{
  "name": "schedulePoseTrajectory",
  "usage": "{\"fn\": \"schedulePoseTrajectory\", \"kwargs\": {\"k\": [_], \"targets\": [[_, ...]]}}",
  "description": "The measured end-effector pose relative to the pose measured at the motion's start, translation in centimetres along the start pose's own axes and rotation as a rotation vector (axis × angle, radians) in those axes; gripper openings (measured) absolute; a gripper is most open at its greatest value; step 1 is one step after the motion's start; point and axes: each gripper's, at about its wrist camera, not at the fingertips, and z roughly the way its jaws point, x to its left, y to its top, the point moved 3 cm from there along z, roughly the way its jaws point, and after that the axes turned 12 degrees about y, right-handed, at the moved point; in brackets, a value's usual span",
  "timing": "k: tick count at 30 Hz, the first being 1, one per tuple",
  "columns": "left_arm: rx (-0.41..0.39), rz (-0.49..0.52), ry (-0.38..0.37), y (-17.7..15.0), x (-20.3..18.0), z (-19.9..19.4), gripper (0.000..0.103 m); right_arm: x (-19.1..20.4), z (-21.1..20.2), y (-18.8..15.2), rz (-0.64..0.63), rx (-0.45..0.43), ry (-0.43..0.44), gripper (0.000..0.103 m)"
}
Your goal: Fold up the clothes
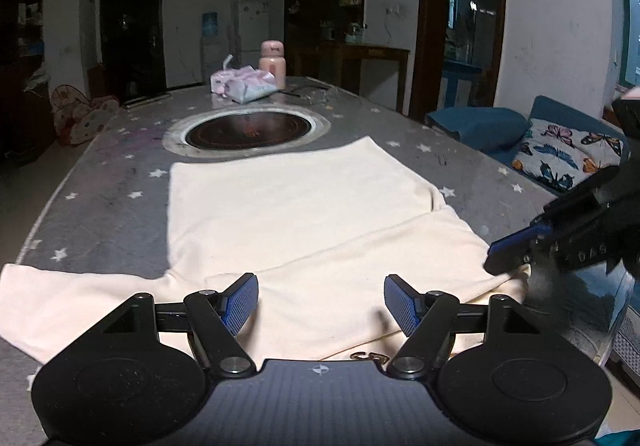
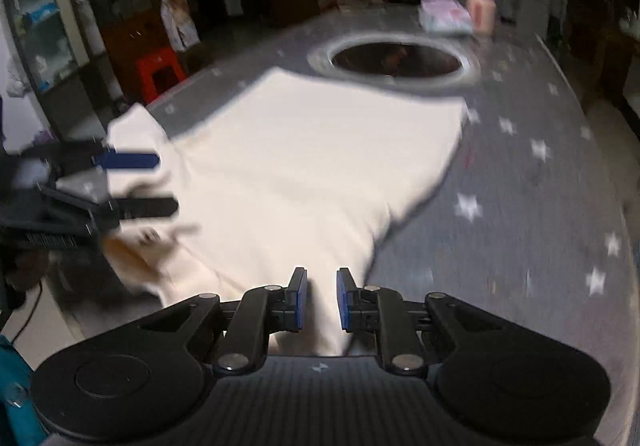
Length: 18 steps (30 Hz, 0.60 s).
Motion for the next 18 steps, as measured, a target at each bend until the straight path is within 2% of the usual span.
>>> {"fn": "schedulePoseTrajectory", "kwargs": {"k": [4,9,14,18], "targets": [[0.024,-0.002,-0.005,-0.1,0.0,0.8,0.071,-0.2,-0.9,0.9,0.000,-0.036,-0.003,0.015],[0.034,-0.030,0.011,0.0,0.5,1.4,0.071,-0.5,-0.6,3.8,-0.025,-0.100,0.011,0.015],[0.061,-0.043,0.044,-0.4,1.6,2.4,0.070,-1.4,2.0,4.5,-0.005,-0.084,0.014,0.014],[0.044,-0.051,0.033,-0.3,2.1,1.9,0.070,-1.7,2.5,4.0,0.010,-0.073,0.001,0.014]]}}
